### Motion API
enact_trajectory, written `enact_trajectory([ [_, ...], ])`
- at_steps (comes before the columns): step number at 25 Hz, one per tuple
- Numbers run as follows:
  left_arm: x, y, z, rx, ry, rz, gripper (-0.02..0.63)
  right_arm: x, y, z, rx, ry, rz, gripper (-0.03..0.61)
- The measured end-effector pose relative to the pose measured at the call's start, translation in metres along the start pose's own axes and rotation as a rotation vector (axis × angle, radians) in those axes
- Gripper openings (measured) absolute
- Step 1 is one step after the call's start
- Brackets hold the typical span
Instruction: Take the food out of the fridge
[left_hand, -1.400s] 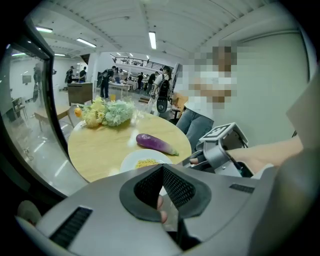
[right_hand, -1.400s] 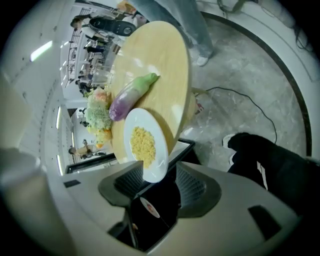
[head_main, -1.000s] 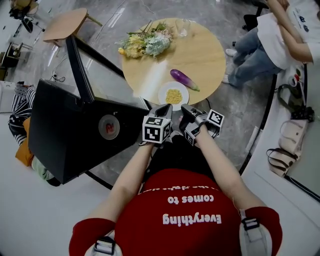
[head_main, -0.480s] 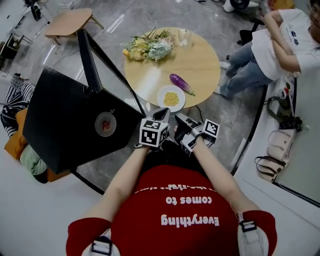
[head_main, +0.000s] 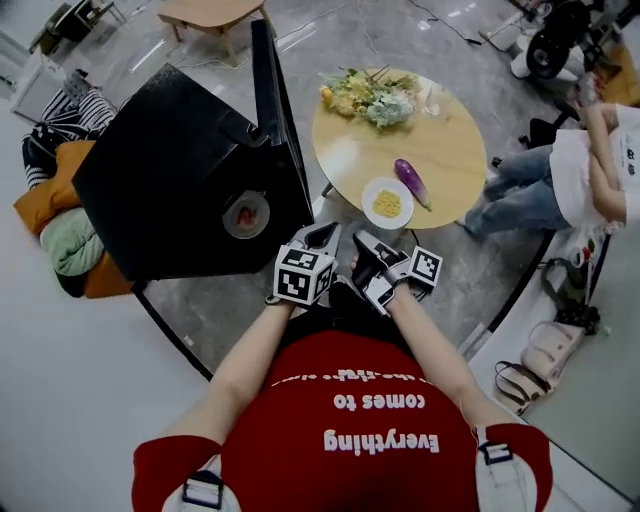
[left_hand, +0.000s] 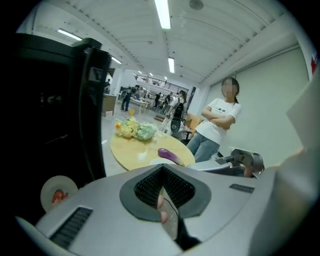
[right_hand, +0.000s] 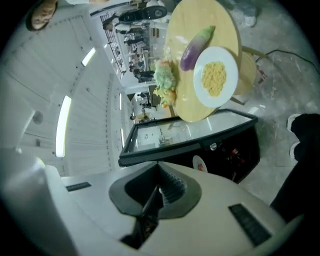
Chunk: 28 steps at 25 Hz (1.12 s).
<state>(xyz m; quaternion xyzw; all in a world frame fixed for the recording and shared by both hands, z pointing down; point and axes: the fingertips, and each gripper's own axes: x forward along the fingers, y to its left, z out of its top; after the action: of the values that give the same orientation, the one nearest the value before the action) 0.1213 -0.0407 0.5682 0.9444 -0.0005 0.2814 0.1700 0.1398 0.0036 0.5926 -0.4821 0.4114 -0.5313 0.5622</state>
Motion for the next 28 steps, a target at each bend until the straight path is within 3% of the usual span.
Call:
enact_trajectory([
  [4,-0.041,0.038,-0.014,-0.113,-0.057,0.139,0.005,0.035,-0.001,-0.041,-0.033,0.181,-0.006,0.011],
  [13,-0.127,0.098,-0.055,-0.28,-0.134,0.379,0.005,0.084,-0.024,-0.135,-0.076,0.488,-0.101,0.012],
  [18,-0.154,0.117,-0.069,-0.332,-0.158,0.458,0.005,0.099,-0.037,-0.161,-0.079,0.562,-0.151,0.012],
  [22,-0.159,0.129,-0.089,-0.364,-0.149,0.503,0.005,0.11,-0.073,-0.167,-0.117,0.604,-0.248,0.022],
  [25,-0.162,0.143,-0.101,-0.394,-0.147,0.53,0.005,0.125,-0.098,-0.173,-0.099,0.614,-0.297,0.1],
  [28,-0.158,0.161,-0.108,-0.399,-0.14,0.553,0.005,0.145,-0.117,-0.174,-0.095,0.611,-0.319,0.132],
])
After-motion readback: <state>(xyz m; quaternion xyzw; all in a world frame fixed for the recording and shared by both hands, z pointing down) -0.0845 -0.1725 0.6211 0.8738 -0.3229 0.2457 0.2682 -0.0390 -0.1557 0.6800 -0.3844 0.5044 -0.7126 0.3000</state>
